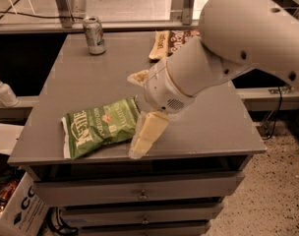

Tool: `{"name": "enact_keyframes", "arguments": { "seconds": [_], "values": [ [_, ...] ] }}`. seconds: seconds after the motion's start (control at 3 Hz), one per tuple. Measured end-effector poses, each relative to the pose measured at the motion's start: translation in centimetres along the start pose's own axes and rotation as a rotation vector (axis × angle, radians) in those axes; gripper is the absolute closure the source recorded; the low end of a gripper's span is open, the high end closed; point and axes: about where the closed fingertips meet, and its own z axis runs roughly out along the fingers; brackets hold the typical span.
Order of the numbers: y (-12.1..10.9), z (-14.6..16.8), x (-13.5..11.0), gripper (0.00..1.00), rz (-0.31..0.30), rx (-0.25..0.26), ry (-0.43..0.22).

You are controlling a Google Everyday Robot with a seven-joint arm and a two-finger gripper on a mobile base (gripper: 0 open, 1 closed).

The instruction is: Move green jalapeno chip bag near 7up can

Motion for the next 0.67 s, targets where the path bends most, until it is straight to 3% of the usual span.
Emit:
{"name": "enact_keyframes", "arguments": {
  "seconds": [0.67],
  "values": [
    [-3.8, 5.1, 1.5, 0.0, -0.012, 0.035, 0.036]
  ]
}}
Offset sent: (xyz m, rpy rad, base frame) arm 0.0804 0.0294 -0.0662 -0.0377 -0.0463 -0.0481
